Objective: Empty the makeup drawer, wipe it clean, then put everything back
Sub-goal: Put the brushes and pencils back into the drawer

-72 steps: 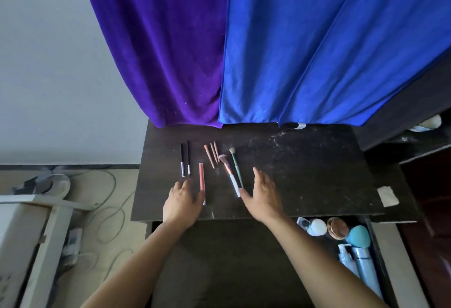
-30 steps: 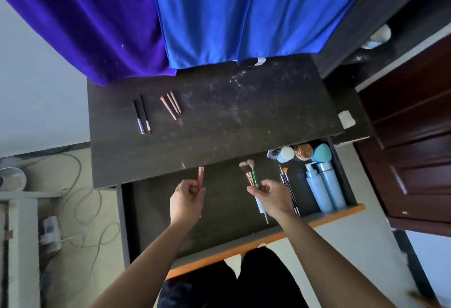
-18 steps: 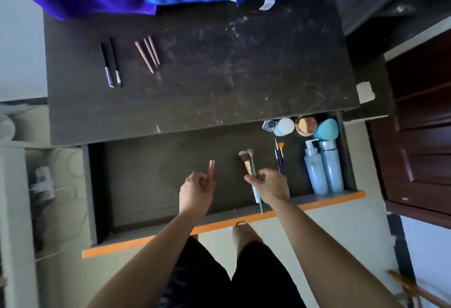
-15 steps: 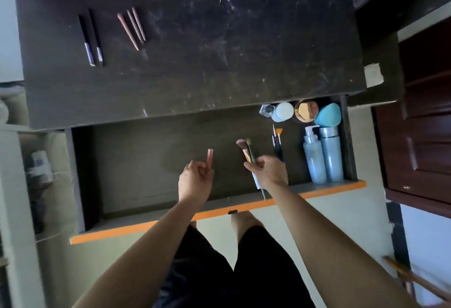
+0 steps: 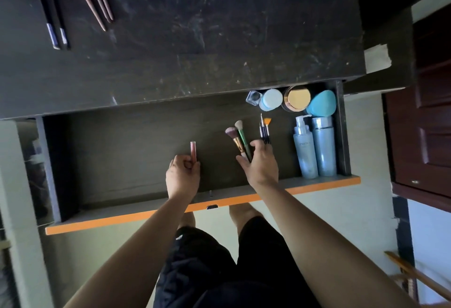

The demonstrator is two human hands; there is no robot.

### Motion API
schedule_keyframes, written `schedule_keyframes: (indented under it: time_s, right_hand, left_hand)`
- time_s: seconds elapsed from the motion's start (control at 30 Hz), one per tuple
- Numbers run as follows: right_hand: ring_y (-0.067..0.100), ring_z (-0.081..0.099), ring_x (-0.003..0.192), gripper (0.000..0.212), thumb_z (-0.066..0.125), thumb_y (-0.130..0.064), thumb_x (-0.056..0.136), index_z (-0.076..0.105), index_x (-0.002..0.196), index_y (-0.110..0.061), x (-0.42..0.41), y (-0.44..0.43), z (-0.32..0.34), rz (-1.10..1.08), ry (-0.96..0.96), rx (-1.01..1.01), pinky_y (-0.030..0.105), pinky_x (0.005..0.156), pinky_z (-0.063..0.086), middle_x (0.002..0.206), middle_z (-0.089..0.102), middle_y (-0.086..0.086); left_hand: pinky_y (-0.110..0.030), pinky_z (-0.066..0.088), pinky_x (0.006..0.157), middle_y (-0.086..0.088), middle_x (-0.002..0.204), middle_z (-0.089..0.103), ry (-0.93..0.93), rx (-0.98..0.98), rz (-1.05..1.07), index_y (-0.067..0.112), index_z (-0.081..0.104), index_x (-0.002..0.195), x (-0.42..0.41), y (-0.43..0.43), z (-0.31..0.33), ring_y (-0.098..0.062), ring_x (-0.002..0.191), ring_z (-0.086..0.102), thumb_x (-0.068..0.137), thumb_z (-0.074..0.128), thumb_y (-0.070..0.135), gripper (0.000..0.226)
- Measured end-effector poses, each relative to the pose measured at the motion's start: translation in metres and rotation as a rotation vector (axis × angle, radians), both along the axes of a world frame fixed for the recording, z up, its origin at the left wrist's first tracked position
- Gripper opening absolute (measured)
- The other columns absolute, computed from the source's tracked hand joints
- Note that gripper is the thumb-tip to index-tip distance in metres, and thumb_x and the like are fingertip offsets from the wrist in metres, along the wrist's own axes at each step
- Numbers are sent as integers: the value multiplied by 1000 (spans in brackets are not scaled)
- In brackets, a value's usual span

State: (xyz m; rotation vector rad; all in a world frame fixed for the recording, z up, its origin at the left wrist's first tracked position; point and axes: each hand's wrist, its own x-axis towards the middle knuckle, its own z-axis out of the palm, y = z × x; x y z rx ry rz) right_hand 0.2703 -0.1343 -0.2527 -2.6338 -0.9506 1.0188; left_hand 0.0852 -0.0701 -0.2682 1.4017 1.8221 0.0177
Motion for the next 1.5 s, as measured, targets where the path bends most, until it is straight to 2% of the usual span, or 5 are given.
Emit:
schedule_keyframes:
  time_s: [0.63,0.97,1.17,1.27,1.5]
  right_hand:
    - [26,43,131,61,60,-41,94,34,145,-21,-116,46,37,238,155,-114,38,95,47,145,38,8]
    - [46,-12,147,85,46,-56,96,1,157,-19,-226,61,10,423,50,-309,51,114,33,160,-23,19]
    - [47,-12,147,84,41,-58,97,-2,157,-17,-229,55,6,468,-3,-300,51,116,27,160,-23,20]
    - [47,-12,147,84,41,-56,98,-4,157,-18,-228,52,8,479,12,-319,50,117,26,159,-24,20]
    - [36,2,150,72,45,-49,99,13,157,-22,-203,61,31,437,91,-294,48,118,24,164,-4,13]
  left_hand:
    - [-34,48,74,-5,97,62,109,76,21,12,59,96,-124,47,51,-27,87,61,89,61,21,12]
    - [-38,48,76,-5,113,58,396,-4,-496,23,64,113,-227,85,25,-29,106,56,95,52,21,22]
    - [-30,47,72,-1,98,62,335,-202,-686,25,69,93,-239,73,18,-24,94,62,95,53,43,25]
    - [-33,47,79,-6,109,63,286,-292,-725,20,69,101,-241,66,23,-26,102,60,99,37,53,47]
    - [-40,47,93,-5,122,54,268,-191,-658,29,62,122,-240,70,43,-28,117,50,97,39,52,41]
